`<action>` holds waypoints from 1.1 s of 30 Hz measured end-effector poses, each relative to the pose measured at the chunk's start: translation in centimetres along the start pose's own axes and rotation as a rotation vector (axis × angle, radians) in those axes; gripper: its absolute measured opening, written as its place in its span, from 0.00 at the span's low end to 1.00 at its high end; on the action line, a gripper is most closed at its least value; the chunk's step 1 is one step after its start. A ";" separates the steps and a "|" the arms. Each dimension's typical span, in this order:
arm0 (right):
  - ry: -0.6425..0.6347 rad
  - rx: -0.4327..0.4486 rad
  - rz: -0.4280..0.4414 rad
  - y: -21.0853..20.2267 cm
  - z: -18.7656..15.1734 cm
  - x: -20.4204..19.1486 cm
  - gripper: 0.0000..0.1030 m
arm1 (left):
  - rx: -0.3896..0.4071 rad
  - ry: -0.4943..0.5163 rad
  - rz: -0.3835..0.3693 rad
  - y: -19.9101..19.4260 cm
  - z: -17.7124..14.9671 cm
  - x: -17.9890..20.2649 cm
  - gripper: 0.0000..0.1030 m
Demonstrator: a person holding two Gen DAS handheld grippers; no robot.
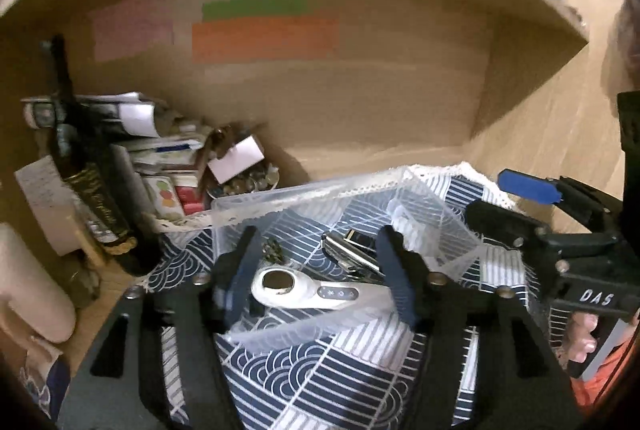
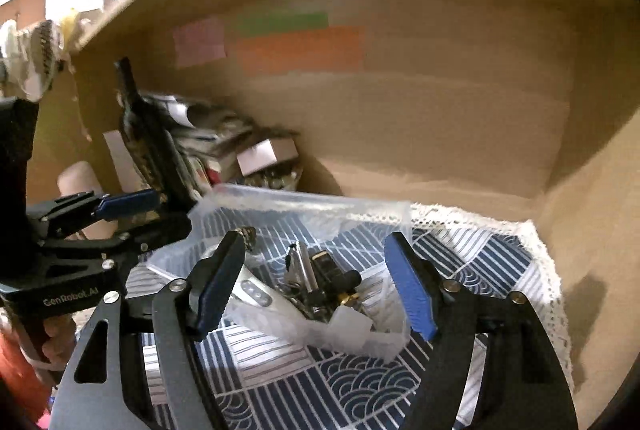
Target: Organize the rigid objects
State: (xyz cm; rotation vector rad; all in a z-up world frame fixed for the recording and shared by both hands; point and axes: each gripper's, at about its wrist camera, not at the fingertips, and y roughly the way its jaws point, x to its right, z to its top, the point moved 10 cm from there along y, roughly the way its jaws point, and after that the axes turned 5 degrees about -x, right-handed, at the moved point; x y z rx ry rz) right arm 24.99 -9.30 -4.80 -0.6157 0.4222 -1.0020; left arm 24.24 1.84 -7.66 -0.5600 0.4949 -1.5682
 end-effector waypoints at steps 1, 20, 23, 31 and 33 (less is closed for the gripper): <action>0.001 0.015 -0.002 -0.8 0.0 -0.2 0.69 | 0.019 0.002 0.005 -1.0 -0.1 0.1 0.65; 0.003 0.195 -0.025 -9.8 -0.9 -2.8 0.84 | 0.223 -0.001 0.016 -11.0 -1.0 0.9 0.93; 0.001 0.199 -0.020 -10.1 -1.2 -3.1 0.84 | 0.231 0.005 0.019 -11.5 -1.2 1.0 0.93; 0.003 0.193 -0.015 -9.9 -1.4 -3.2 0.85 | 0.229 0.006 0.012 -11.5 -1.2 1.3 0.95; 0.005 0.192 -0.016 -9.7 -1.4 -3.2 0.85 | 0.230 0.007 0.016 -11.4 -1.2 1.4 0.96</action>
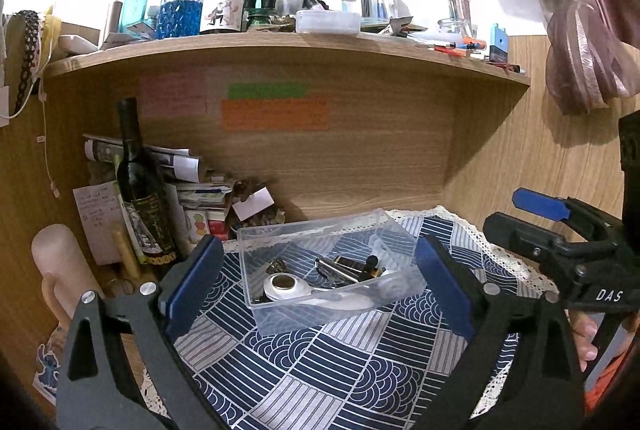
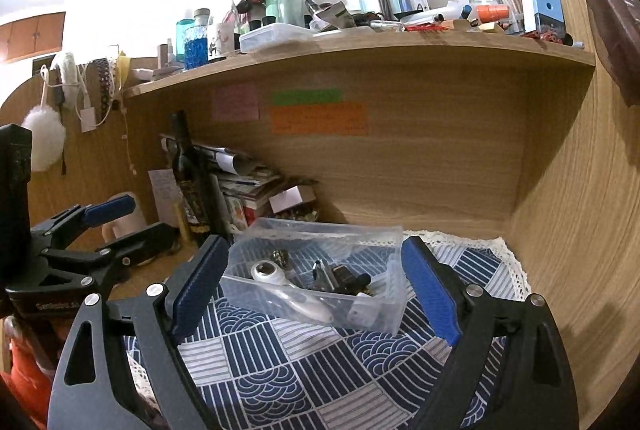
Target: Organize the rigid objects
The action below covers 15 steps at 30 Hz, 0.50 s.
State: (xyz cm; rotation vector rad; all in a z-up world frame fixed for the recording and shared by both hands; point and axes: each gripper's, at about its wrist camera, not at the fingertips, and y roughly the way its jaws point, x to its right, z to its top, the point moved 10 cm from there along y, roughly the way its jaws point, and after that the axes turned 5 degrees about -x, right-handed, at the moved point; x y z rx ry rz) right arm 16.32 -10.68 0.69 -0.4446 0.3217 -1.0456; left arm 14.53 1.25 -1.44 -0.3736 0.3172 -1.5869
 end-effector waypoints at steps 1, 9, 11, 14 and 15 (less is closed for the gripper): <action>0.001 0.000 0.002 0.0 0.0 0.0 0.85 | 0.000 0.001 0.002 0.1 0.0 0.0 0.96; 0.005 -0.003 0.007 0.3 0.0 -0.1 0.85 | -0.011 -0.002 -0.003 0.7 -0.1 -0.2 0.97; 0.003 -0.004 0.009 0.4 0.0 -0.1 0.85 | -0.012 -0.001 -0.011 0.7 -0.1 -0.2 0.97; 0.003 -0.004 0.012 0.4 0.0 -0.2 0.85 | -0.012 -0.001 -0.009 0.8 0.0 -0.2 0.97; 0.002 -0.004 0.012 0.4 0.1 -0.2 0.85 | -0.012 0.000 -0.010 0.8 0.0 -0.2 0.97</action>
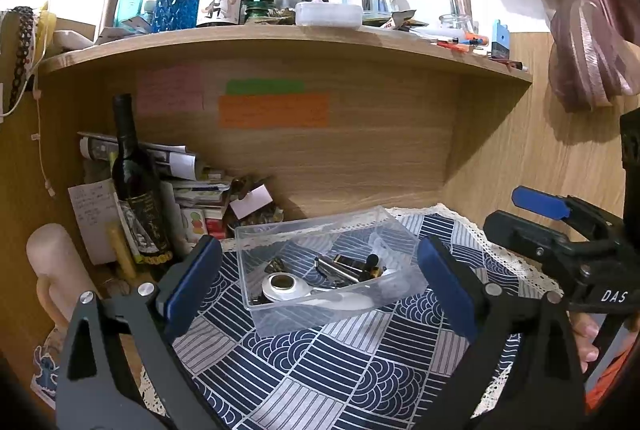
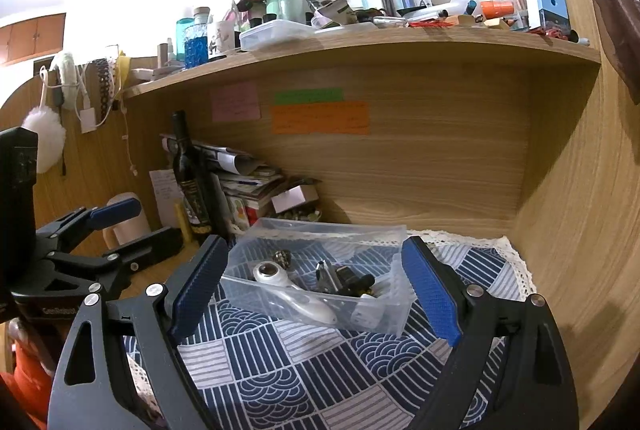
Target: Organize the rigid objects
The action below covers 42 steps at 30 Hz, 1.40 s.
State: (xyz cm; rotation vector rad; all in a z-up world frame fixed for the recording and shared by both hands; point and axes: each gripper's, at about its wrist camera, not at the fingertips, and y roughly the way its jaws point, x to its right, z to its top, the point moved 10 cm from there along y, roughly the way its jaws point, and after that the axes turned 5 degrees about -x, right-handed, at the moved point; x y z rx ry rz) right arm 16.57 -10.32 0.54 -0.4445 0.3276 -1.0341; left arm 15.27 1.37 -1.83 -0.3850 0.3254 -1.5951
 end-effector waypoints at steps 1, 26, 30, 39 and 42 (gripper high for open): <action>0.000 0.000 0.001 0.0 0.0 0.0 0.85 | 0.000 0.000 -0.001 0.0 0.0 0.0 0.97; 0.000 0.012 0.006 -0.4 -0.2 -0.3 0.94 | 0.003 0.014 -0.007 -0.3 0.1 0.7 0.97; 0.005 0.010 0.008 -0.4 -0.2 -0.1 0.94 | 0.006 0.015 -0.009 -0.5 0.1 0.9 0.97; 0.006 0.009 0.008 -0.4 -0.2 -0.1 0.94 | 0.005 0.016 -0.010 -0.5 0.1 0.9 0.97; 0.002 0.009 0.008 -0.5 -0.2 0.0 0.94 | 0.008 0.019 -0.007 -0.5 0.1 0.9 0.97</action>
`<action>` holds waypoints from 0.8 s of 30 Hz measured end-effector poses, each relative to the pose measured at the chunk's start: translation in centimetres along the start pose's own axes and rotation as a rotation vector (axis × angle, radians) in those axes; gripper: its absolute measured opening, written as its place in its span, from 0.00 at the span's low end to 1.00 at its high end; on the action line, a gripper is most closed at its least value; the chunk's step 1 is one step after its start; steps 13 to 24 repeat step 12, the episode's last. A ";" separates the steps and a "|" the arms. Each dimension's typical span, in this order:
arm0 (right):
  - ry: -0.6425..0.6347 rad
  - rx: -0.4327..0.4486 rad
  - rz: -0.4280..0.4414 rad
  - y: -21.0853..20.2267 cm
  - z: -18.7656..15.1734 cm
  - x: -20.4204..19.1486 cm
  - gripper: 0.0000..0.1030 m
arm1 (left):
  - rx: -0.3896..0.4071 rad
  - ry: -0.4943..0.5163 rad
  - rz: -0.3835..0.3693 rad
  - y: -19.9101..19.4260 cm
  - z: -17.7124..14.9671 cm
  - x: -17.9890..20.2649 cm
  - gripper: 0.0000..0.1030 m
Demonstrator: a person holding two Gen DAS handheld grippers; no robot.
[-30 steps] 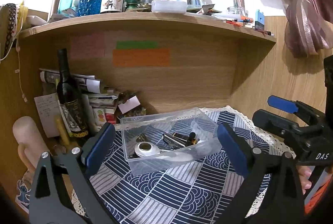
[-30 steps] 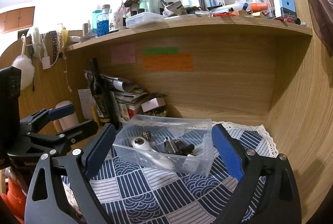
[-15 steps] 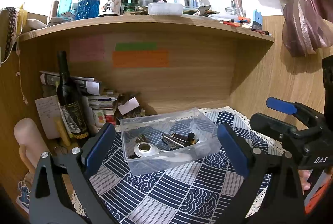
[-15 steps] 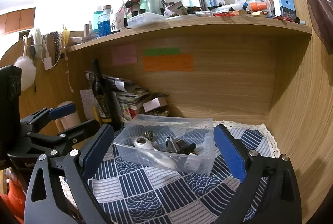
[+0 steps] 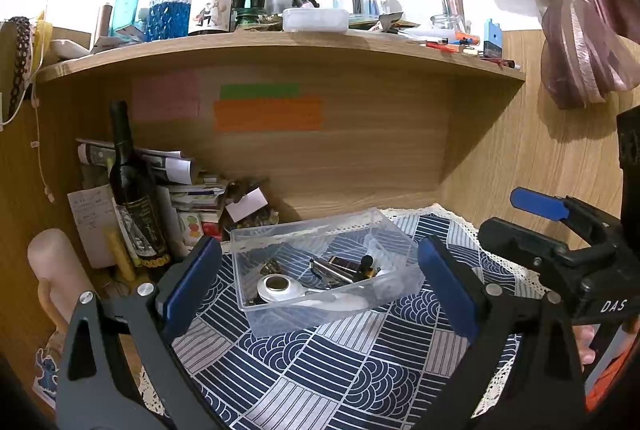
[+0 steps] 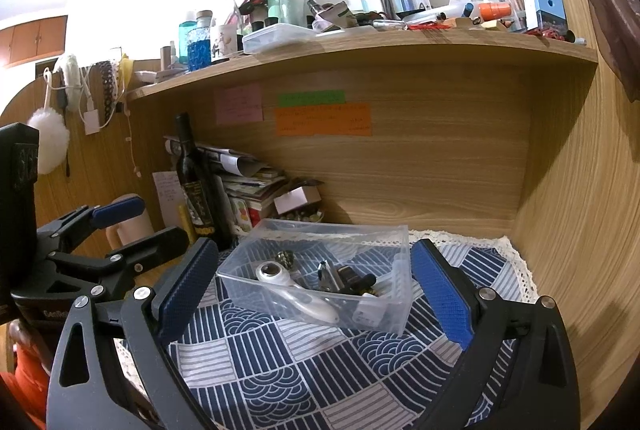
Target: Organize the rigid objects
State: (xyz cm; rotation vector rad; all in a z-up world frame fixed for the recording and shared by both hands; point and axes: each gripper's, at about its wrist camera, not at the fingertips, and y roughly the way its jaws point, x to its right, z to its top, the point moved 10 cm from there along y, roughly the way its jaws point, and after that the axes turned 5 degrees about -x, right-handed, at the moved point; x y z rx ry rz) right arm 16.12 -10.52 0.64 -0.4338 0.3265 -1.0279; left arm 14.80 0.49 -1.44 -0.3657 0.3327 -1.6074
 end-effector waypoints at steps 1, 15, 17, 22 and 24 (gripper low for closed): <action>-0.001 0.000 0.001 0.0 0.0 0.1 0.94 | 0.002 0.001 0.003 -0.1 0.0 0.0 0.97; 0.005 -0.015 0.002 0.4 -0.2 0.5 0.94 | -0.015 -0.028 -0.020 0.3 -0.2 -0.6 0.97; 0.005 -0.015 0.002 0.4 -0.2 0.5 0.94 | -0.015 -0.028 -0.020 0.3 -0.2 -0.6 0.97; 0.005 -0.015 0.002 0.4 -0.2 0.5 0.94 | -0.015 -0.028 -0.020 0.3 -0.2 -0.6 0.97; 0.005 -0.015 0.002 0.4 -0.2 0.5 0.94 | -0.015 -0.028 -0.020 0.3 -0.2 -0.6 0.97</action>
